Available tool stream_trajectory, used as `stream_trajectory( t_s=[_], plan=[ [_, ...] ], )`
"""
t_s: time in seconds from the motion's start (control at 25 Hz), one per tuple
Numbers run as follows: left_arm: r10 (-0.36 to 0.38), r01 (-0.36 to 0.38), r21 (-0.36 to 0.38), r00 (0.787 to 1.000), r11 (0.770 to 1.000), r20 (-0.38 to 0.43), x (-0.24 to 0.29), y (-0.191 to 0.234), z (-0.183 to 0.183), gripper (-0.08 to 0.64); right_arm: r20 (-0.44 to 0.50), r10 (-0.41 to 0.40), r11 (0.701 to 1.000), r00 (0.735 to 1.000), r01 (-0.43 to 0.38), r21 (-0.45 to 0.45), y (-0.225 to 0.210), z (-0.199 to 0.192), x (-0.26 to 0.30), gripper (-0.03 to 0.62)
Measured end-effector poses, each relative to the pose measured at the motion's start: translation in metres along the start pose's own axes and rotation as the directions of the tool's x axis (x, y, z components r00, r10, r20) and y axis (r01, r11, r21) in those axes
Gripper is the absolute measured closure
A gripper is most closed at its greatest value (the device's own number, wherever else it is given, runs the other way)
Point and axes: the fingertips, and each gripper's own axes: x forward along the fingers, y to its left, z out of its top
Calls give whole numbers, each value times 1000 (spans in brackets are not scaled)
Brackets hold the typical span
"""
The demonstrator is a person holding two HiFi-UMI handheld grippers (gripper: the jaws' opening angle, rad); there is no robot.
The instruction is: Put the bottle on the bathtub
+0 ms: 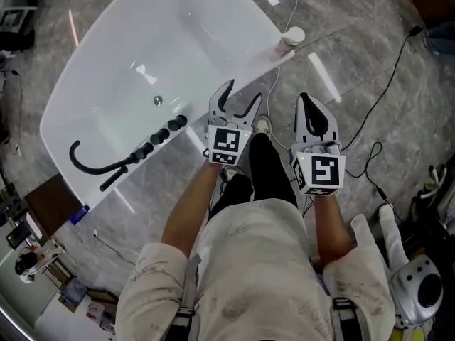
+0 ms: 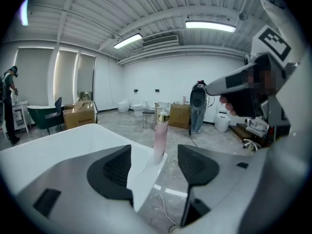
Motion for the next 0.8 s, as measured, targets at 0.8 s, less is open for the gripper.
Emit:
stream_trajectory(
  t_s=[0.8],
  plan=[
    [430, -408, -147, 884, 901, 184, -342, 81, 18, 276, 162, 297, 936, 941, -254, -245, 249, 86, -89, 604]
  ],
)
